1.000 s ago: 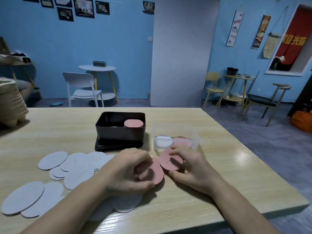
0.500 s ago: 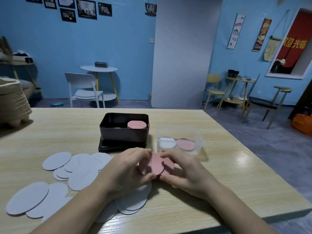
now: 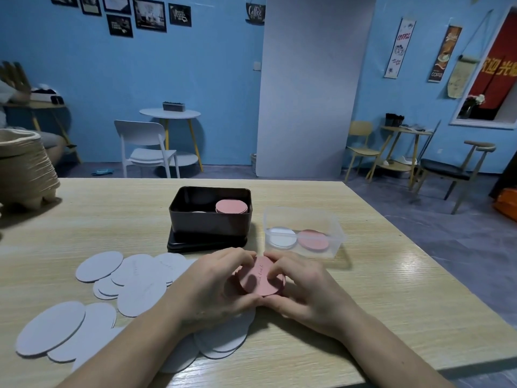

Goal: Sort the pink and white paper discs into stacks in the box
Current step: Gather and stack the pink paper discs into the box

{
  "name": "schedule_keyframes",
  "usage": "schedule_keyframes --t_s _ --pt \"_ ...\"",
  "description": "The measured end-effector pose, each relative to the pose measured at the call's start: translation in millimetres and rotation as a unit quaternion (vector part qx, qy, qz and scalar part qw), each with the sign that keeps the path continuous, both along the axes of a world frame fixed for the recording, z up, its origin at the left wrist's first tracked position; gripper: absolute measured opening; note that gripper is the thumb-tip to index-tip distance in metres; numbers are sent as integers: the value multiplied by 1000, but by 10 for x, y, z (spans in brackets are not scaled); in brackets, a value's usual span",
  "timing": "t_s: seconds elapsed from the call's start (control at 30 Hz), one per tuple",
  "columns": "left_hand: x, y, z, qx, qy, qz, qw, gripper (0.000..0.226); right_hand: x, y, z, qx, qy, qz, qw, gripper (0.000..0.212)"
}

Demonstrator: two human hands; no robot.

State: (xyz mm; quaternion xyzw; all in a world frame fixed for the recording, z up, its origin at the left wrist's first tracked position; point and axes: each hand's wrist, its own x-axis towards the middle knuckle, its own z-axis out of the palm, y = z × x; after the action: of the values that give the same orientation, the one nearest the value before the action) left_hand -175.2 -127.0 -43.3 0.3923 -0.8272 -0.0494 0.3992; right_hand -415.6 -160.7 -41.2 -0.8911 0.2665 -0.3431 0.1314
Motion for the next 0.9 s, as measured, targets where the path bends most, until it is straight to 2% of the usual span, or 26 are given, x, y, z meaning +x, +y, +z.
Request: schedule_keyframes --t_s 0.37,0.57,0.77,0.9 --pt "39 -64 -30 36 15 -28 999 43 -30 -9 2 12 -19 14 1000 34" --pt "-12 -96 -12 0 -1 -27 1000 42 -21 -34 -12 18 -29 20 999 32" --pt "32 -85 -29 2 -3 -36 999 48 -40 -8 12 18 -38 18 999 27" --pt "4 -77 -14 -17 -7 -25 1000 35 -48 -10 14 13 -24 16 999 27"
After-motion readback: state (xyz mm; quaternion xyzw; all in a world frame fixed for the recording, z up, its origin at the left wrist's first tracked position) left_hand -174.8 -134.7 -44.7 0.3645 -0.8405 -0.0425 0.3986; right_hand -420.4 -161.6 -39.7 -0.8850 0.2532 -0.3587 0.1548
